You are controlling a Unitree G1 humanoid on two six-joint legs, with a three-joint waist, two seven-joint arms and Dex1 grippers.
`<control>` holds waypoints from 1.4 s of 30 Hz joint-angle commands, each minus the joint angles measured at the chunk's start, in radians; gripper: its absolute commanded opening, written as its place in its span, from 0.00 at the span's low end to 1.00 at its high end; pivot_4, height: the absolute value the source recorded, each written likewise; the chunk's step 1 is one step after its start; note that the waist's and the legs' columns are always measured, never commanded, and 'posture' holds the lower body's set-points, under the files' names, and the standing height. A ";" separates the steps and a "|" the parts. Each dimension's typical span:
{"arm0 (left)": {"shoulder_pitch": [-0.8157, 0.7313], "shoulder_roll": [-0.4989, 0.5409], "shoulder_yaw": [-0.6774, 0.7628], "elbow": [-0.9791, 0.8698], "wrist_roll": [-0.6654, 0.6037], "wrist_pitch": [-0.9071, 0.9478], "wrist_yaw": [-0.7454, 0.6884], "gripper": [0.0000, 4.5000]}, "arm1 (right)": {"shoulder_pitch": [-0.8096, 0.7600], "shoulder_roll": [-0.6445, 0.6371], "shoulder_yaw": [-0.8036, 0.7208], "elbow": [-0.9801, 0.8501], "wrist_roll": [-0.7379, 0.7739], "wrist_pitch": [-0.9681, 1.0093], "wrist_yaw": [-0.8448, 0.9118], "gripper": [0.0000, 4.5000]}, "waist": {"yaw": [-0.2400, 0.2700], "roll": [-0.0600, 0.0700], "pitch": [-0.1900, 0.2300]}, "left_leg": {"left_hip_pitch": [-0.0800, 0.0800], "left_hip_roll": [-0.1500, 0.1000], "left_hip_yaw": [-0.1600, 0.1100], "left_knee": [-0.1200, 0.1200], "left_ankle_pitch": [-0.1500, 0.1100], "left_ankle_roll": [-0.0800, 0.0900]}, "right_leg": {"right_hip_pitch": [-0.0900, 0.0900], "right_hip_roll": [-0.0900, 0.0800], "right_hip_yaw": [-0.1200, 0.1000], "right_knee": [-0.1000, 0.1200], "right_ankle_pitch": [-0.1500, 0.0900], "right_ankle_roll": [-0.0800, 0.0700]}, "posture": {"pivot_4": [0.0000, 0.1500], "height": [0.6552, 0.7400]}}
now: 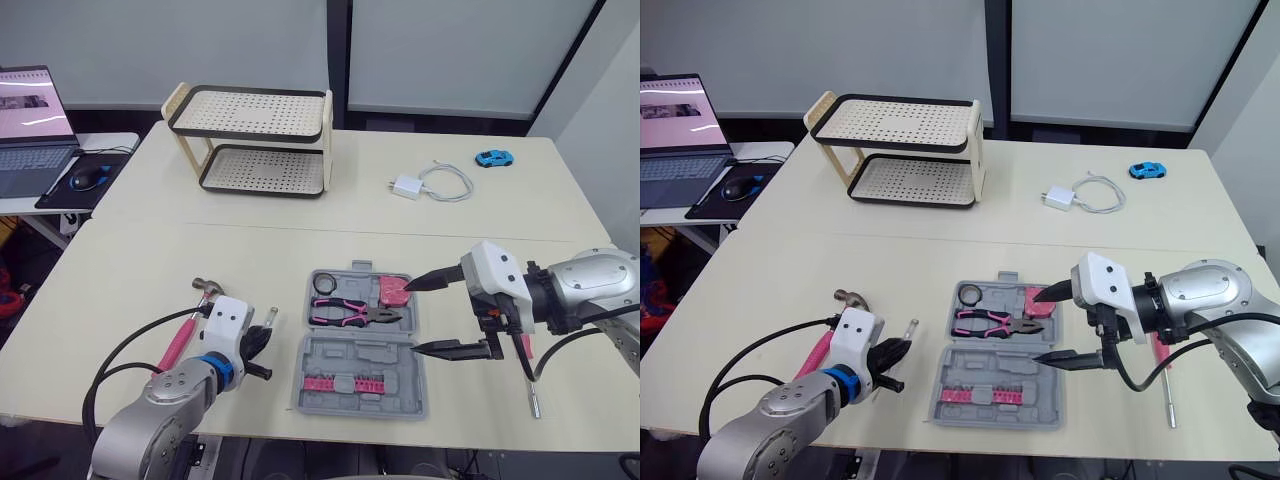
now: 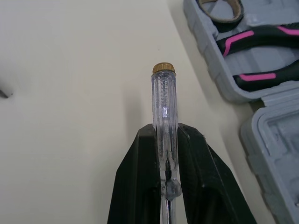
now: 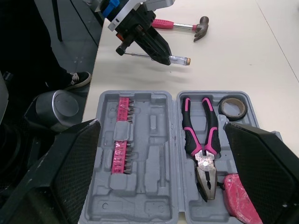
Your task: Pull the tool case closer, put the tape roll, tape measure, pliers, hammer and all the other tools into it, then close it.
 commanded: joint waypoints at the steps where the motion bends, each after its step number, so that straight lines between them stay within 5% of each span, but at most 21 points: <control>1: -0.011 -0.002 0.016 0.021 0.019 -0.013 -0.001 0.05 | -0.006 -0.007 -0.023 -0.037 0.018 -0.001 -0.004 1.00 | 0.001 0.000 0.000 | 0.000 0.000 0.000 0.000 0.000 0.000 | 0.000 0.000 0.000 0.000 0.000 0.000 | 1.00 0.94; 14: -0.056 -0.028 0.001 0.127 0.061 -0.032 -0.003 0.05 | -0.008 -0.007 -0.018 -0.039 0.014 0.002 -0.006 1.00 | 0.001 0.000 0.000 | 0.000 0.000 0.000 0.000 0.000 0.000 | 0.000 0.000 0.000 0.000 0.000 0.000 | 1.00 0.94; 27: 0.020 -0.007 0.061 0.030 0.047 -0.055 -0.060 0.92 | 0.011 -0.015 -0.039 -0.043 0.007 -0.009 -0.011 1.00 | 0.000 0.000 0.000 | 0.000 0.000 0.000 0.000 0.000 0.000 | 0.000 0.000 0.000 0.000 0.000 0.000 | 1.00 0.94; 28: 0.037 0.013 0.082 0.008 0.032 -0.063 -0.092 0.98 | 0.014 -0.014 -0.044 -0.044 0.007 -0.010 -0.013 1.00 | 0.000 0.000 0.000 | 0.000 0.000 0.000 0.000 0.000 0.000 | 0.000 0.000 0.000 0.000 0.000 0.000 | 1.00 0.94; 34: 0.111 0.220 0.204 0.006 -0.008 -0.241 -0.375 0.98 | 0.022 -0.002 -0.061 -0.057 0.014 -0.015 -0.038 1.00 | 0.000 0.000 0.001 | 0.000 0.000 0.000 0.000 0.000 0.000 | 0.000 0.000 0.000 0.000 0.000 0.000 | 1.00 0.94; 42: -0.020 0.530 0.184 0.491 0.111 -0.979 -0.956 0.98 | 0.048 0.017 -0.069 -0.105 0.028 0.008 -0.098 1.00 | 0.002 0.001 0.002 | -0.002 0.000 0.002 -0.001 0.000 0.000 | -0.003 0.000 0.000 -0.002 -0.001 -0.001 | 1.00 0.94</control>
